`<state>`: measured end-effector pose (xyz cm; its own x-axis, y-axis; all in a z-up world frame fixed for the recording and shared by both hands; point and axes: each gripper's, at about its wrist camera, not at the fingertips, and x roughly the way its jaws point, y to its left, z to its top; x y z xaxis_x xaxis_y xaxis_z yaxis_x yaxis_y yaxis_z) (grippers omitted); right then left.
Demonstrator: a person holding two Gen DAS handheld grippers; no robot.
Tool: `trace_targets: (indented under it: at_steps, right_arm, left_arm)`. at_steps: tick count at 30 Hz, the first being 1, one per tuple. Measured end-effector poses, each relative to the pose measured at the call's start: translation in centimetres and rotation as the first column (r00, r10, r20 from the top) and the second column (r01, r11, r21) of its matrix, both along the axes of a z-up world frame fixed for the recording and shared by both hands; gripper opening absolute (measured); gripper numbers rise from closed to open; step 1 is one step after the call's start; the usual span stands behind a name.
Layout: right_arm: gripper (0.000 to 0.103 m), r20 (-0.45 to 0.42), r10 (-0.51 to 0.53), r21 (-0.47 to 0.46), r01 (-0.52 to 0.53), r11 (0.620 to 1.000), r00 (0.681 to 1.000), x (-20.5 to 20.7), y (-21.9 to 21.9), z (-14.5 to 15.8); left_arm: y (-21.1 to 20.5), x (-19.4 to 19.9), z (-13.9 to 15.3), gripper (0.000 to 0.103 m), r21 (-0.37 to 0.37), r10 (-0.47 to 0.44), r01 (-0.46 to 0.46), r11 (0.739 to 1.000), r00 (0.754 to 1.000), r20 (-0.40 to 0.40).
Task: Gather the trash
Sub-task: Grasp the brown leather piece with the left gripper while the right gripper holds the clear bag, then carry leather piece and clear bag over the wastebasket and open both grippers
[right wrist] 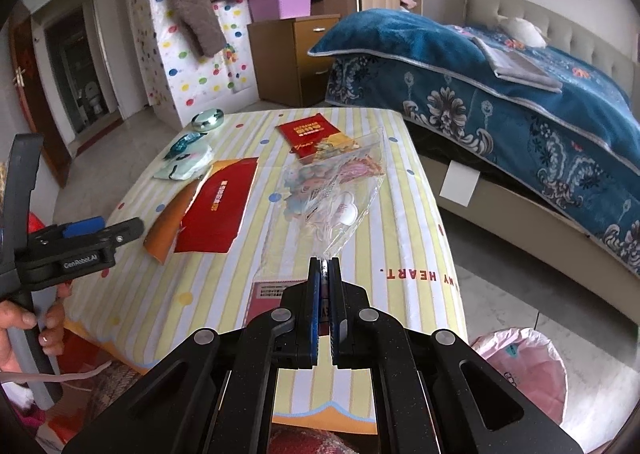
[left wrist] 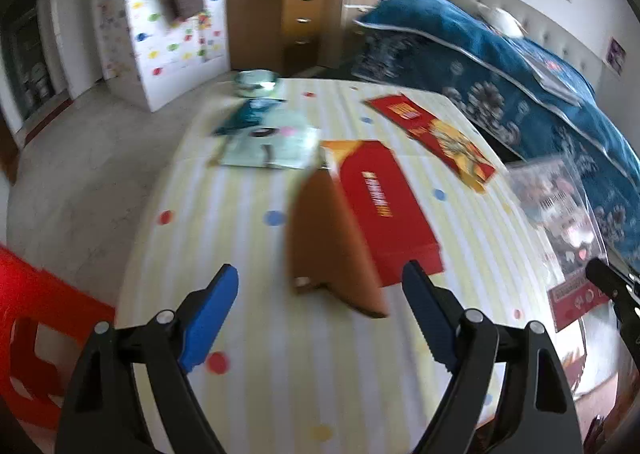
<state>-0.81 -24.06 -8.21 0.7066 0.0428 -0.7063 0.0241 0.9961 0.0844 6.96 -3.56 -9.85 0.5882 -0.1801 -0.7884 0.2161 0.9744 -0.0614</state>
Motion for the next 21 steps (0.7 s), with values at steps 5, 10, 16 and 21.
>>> trace_targets:
  at_steps: [5,10,16,21]
  right_arm:
    - [0.004,0.007,0.0,0.005,0.0,1.0,1.0,-0.3,-0.2,0.2]
    - [0.004,0.005,-0.002,0.007,0.002,1.0,1.0,-0.5,-0.5,0.3]
    - [0.004,0.015,0.007,0.019,-0.007,1.0,1.0,-1.0,-0.4,0.4]
    - [0.004,0.027,0.013,0.032,-0.014,0.999,1.0,-1.5,-0.3,0.6]
  left_arm:
    - [-1.7,2.3,-2.7,0.069,0.038,0.0,0.004,0.999,0.996,-0.091]
    - [-0.3,3.7,-3.2,0.058,-0.043,0.035,-0.042,0.998,0.989,-0.147]
    - [1.4,2.3,-2.6,0.053,-0.095,0.013,-0.024,0.995,0.993,-0.119]
    - [1.0,-0.4,0.0,0.053,-0.104,-0.021,0.02,0.994,1.0,-0.01]
